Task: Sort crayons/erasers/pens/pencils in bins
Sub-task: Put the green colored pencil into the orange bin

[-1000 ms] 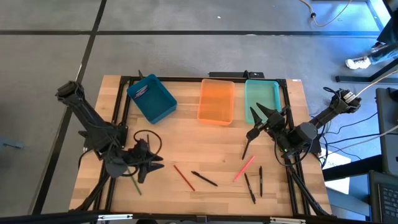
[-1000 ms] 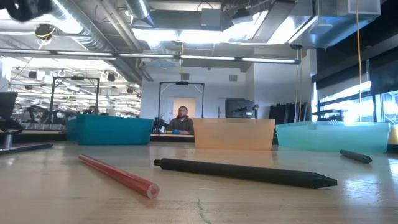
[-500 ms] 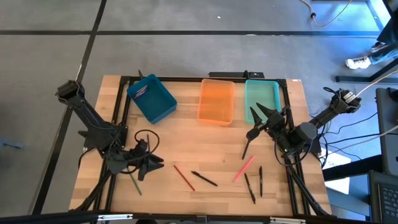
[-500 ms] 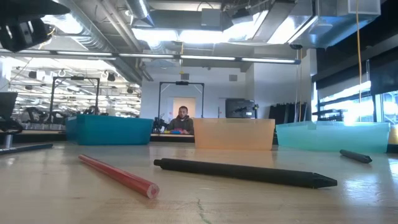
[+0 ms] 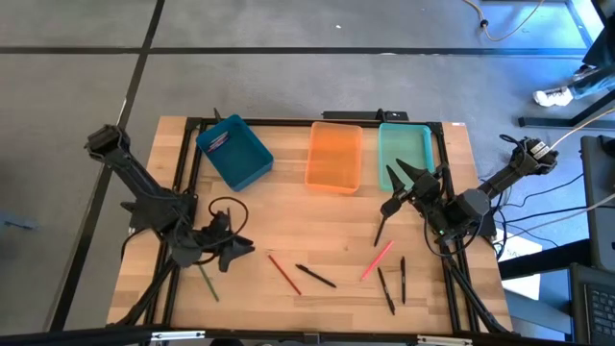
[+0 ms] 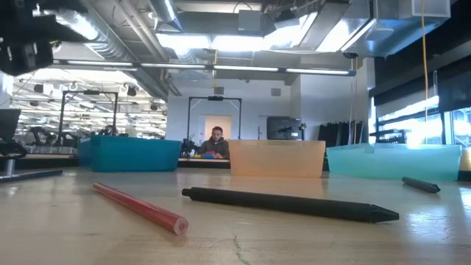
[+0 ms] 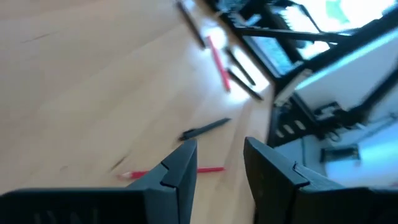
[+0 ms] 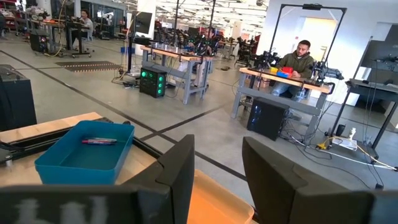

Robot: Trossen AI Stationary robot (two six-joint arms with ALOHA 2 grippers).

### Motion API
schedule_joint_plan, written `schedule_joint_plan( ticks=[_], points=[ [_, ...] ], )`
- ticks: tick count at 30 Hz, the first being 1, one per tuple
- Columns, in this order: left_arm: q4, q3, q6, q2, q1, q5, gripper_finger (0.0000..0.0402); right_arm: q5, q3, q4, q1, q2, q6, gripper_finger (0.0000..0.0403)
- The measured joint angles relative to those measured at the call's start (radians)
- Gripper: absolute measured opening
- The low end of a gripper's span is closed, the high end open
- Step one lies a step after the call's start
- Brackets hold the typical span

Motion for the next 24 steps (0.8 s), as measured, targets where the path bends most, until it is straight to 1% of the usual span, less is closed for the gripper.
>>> schedule_joint_plan(
  ticks=[4,11,16,18,20,22,24],
  points=[
    [-0.101,0.000,-0.128,0.000,0.007,0.000,0.0124,0.000,0.000,0.000,0.000,0.000,0.001,0.0139],
    [-0.217,0.000,-0.320,0.001,0.007,0.004,0.0124,0.000,0.000,0.000,0.000,0.000,0.000,0.0139],
    [-0.285,0.000,-0.412,0.001,0.007,0.024,0.0124,0.000,0.000,0.000,0.000,0.000,0.000,0.0139],
    [-0.307,0.000,-0.413,0.001,0.007,0.043,0.0124,0.000,0.000,0.000,0.000,0.000,0.000,0.0139],
    [-0.316,0.000,-0.359,0.001,0.008,0.087,0.0124,0.000,0.000,0.000,0.000,0.000,0.000,0.0139],
    [-0.337,0.000,-0.287,0.001,0.008,0.169,0.0124,0.000,0.000,0.000,0.000,0.000,-0.001,0.0139],
    [-0.370,0.000,-0.261,0.006,0.008,0.259,0.0124,0.000,0.000,0.000,0.000,0.000,-0.002,0.0139]
  ],
)
